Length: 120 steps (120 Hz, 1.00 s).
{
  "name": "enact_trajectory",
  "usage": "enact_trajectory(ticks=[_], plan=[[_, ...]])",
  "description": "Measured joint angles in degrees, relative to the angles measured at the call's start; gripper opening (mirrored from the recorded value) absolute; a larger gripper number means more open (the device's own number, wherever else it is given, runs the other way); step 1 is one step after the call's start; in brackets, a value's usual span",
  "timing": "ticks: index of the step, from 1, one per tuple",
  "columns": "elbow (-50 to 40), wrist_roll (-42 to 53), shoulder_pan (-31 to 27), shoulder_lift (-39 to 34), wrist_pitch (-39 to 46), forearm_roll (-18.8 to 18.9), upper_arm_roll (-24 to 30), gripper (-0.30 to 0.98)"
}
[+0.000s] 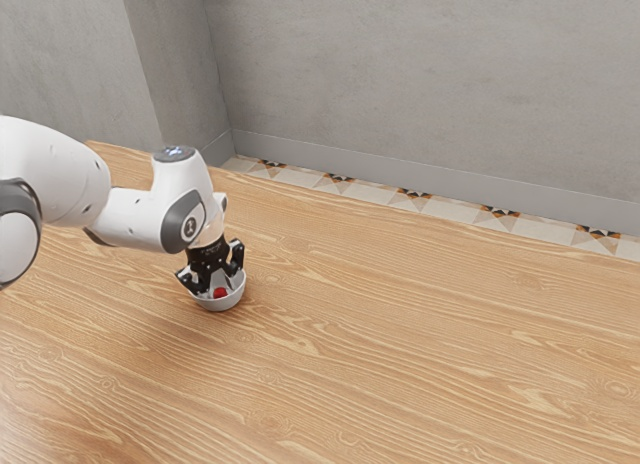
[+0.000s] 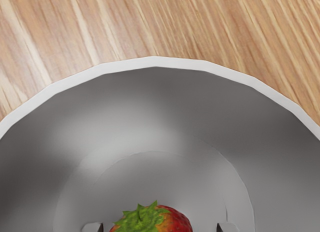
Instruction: Take strawberry from the bowl
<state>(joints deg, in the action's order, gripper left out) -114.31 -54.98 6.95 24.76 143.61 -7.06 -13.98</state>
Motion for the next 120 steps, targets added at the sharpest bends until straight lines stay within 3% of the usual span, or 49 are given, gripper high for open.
enact_trajectory(ticks=[91,120], plan=[[0.63,-1.27,0.23,0.95,-0.06,0.28,-0.07,0.1],[0.23,-1.81,1.16,-2.0,-0.3,0.6,-0.1,0.07]])
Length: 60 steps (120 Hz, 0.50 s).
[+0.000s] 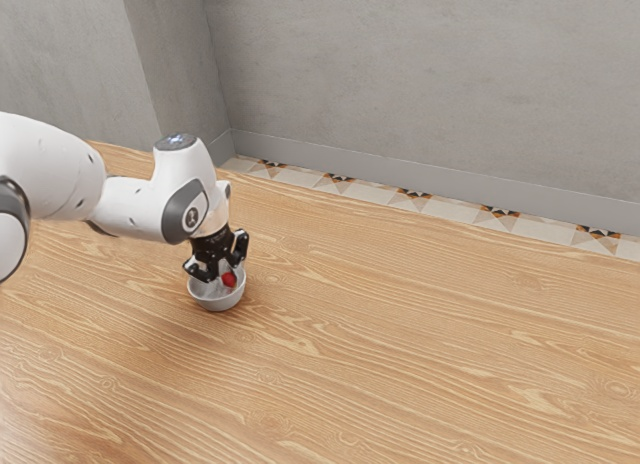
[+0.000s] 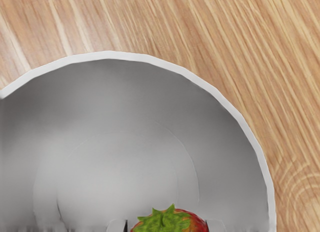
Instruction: Take strawberry from the bowl
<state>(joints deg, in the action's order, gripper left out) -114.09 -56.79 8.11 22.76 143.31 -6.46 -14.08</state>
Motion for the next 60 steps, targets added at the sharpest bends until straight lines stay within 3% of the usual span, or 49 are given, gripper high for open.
enact_trajectory(ticks=[27,60], plan=[[-1.88,-0.46,3.93,-6.66,-1.62,0.34,-0.39,0.05],[-1.36,-0.93,13.15,-4.86,-3.1,0.55,-0.45,0.05]])
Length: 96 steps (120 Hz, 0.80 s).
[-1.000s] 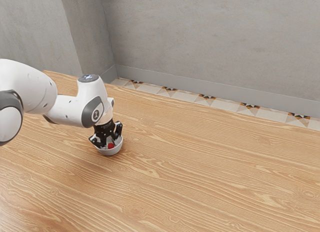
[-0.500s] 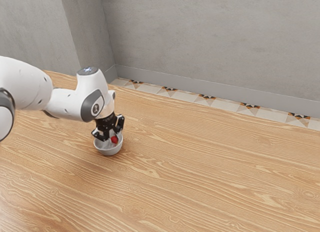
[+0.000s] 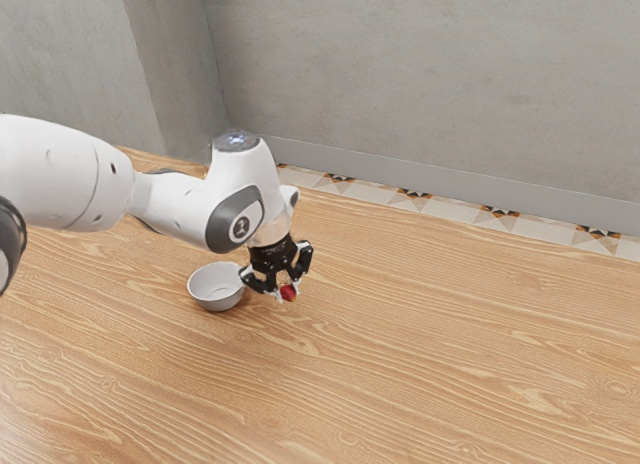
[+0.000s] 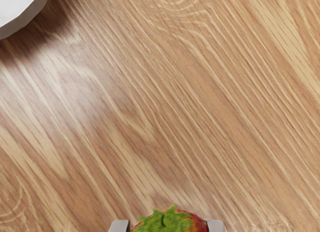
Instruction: Take strawberry from the bowl
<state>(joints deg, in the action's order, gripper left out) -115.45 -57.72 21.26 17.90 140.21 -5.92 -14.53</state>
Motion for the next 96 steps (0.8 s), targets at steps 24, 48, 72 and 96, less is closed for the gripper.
enact_trajectory(ticks=[24,48,72,96], plan=[[3.43,-0.31,5.04,4.88,-0.04,-0.02,0.13,0.05],[5.45,-0.54,6.23,8.17,0.14,-0.23,0.13,0.05],[6.24,0.12,6.11,9.5,1.15,-0.75,0.2,0.4],[6.78,2.01,5.51,4.35,-1.0,-0.52,-0.04,0.56]])
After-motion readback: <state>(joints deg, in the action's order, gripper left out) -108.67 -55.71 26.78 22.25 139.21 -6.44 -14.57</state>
